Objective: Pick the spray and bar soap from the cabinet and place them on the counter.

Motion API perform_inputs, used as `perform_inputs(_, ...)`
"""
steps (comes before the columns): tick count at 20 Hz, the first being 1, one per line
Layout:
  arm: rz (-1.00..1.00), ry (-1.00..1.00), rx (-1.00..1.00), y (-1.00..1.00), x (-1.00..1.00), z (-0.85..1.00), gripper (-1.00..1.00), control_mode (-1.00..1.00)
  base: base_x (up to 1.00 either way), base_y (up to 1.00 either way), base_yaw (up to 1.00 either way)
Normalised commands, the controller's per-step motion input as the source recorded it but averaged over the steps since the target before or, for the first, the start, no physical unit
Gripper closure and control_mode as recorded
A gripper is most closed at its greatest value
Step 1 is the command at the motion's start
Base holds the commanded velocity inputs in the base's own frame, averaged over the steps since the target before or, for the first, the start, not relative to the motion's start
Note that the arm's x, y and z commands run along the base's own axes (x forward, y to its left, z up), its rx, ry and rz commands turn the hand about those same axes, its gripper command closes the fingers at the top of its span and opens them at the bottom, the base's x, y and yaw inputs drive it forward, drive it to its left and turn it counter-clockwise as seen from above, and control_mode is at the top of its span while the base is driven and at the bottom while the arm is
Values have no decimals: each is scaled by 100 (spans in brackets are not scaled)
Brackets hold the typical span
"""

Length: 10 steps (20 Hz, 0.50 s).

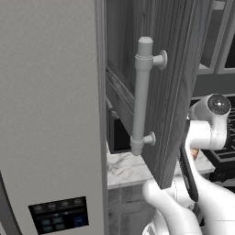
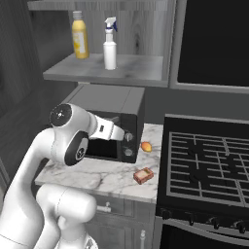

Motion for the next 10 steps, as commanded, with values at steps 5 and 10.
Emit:
perform_inputs(5, 5, -8, 1, 3, -14, 32, -100, -100, 0, 0, 0)
perform_inputs(10, 4, -4, 0, 5, -12, 37, -100, -100, 0, 0, 0)
